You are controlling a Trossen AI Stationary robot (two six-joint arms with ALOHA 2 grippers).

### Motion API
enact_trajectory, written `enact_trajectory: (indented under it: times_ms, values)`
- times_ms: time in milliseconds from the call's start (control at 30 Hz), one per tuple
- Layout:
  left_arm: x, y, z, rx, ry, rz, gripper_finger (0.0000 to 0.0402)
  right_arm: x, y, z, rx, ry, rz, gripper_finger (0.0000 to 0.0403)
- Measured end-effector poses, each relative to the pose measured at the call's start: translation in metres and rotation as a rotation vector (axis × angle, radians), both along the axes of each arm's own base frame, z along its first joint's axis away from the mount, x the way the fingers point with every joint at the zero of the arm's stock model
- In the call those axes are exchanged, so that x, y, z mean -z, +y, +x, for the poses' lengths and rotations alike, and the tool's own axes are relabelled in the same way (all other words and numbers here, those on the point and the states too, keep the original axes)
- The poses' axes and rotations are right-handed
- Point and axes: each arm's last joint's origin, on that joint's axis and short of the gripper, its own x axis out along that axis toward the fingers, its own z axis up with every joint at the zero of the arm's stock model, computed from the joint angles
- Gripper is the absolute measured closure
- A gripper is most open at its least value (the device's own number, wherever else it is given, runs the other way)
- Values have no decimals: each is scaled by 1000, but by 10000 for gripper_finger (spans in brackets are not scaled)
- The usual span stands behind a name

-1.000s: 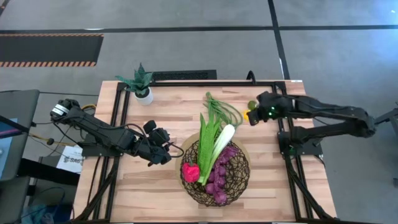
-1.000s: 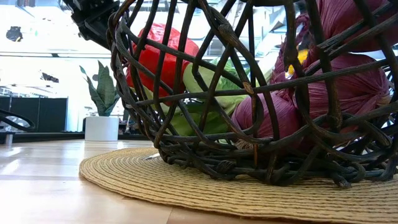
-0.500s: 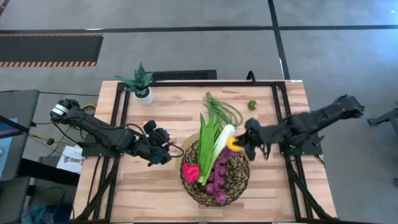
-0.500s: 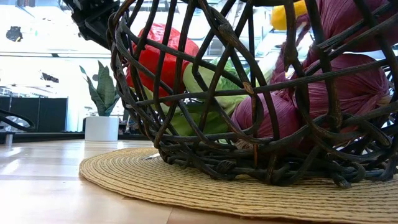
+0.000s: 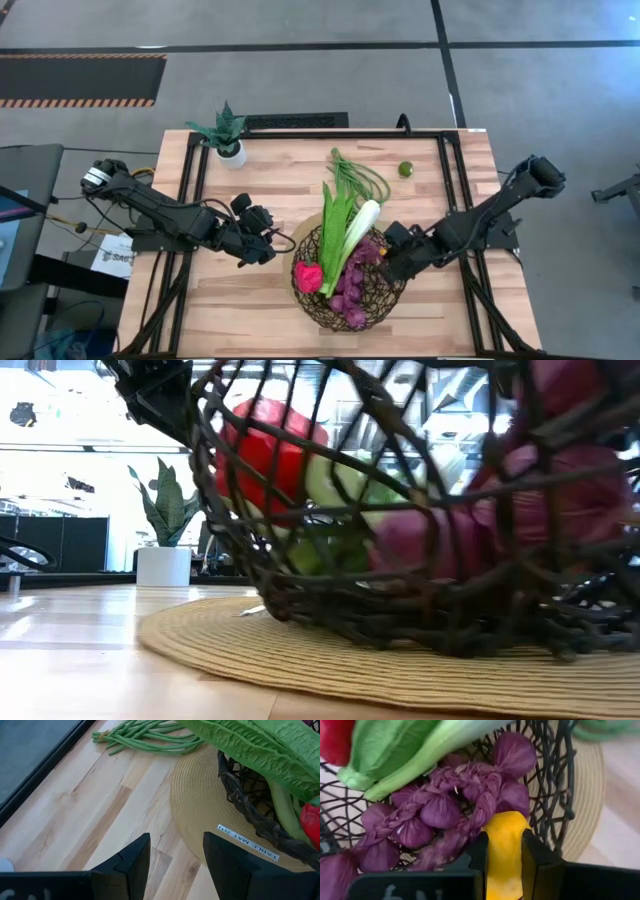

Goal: Build produce basket
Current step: Put the yellow lemon into the black basket, then put the green lime into the black basket

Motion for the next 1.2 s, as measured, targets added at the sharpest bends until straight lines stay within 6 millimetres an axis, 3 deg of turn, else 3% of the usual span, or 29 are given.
enact_trajectory:
  times_ms: [233,567,633,900,1067,1200]
  values:
    - [0,0,0,0,0,0,230,8,9,5,13,34,24,337]
    - [0,0,0,-3,-2,3,230,-16,23,27,-97,-26,25,339]
    - [0,0,0,-3,-2,4,230,-23,26,31,-134,-40,23,319]
    - [0,0,0,-2,0,5,230,-38,28,35,-141,-49,34,155]
    - [0,0,0,-2,0,4,230,-43,25,32,-133,-10,2,137]
    - [0,0,0,-2,0,4,230,-43,11,23,-81,117,-97,143]
